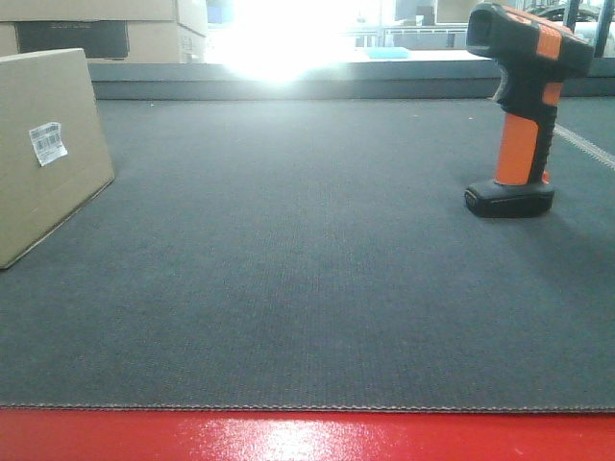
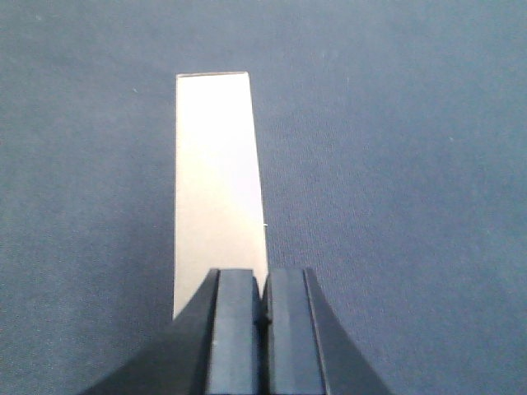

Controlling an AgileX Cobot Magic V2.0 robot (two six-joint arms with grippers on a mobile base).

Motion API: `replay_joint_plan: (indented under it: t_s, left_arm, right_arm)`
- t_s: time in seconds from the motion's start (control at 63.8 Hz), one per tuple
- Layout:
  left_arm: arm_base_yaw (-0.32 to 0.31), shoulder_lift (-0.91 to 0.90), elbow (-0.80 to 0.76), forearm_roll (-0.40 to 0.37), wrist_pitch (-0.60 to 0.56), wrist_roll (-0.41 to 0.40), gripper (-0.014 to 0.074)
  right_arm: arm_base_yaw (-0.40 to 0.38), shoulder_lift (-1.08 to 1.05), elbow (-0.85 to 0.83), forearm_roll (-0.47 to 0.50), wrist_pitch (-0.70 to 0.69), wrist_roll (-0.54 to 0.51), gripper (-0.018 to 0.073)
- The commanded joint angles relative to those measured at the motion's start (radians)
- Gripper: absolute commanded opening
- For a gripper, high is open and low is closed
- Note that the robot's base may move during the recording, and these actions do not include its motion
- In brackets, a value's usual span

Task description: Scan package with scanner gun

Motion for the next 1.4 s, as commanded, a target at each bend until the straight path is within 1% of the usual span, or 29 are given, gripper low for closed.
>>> replay_joint_plan:
  t_s: [0.0,0.063,0.282,0.345,0.423,0.612,0.753,1.38]
  left_arm:
    - [-0.003,-0.097,0.121,-0.004,-0.130,-0.010,-0.0111]
    - [-0.003,-0.165,0.213,-0.004,-0.209,-0.010,-0.0111]
    - [-0.003,-0.440,0.525,0.034,-0.475,-0.010,-0.0111]
    - [-0.003,-0.520,0.603,0.039,-0.543,-0.010,-0.0111]
    - [-0.003,-0.621,0.676,0.039,-0.589,-0.010,-0.0111]
    - [-0.003,-0.789,0.792,0.039,-0.599,-0.010,-0.0111]
    - [-0.003,-0.857,0.816,0.039,-0.598,-0.010,-0.0111]
    - [-0.003,-0.874,0.816,0.039,-0.598,-0.010,-0.0111]
  right_arm:
    - [-0.006,-0.067,0.032,-0.008,-0.038,-0.005,-0.0153]
    - [-0.006,-0.123,0.063,-0.008,-0.042,-0.005,-0.0153]
    - [-0.006,-0.368,0.161,-0.008,-0.040,-0.005,-0.0153]
    - [-0.006,-0.440,0.174,-0.008,-0.011,-0.005,-0.0153]
    - [-0.006,-0.532,0.174,-0.008,0.046,-0.005,-0.0153]
    - [-0.006,-0.702,0.174,-0.008,0.072,-0.005,-0.0153]
    - [-0.006,-0.762,0.174,-0.008,0.081,-0.005,-0.0153]
    - [-0.006,-0.762,0.174,-0.008,0.096,-0.005,-0.0153]
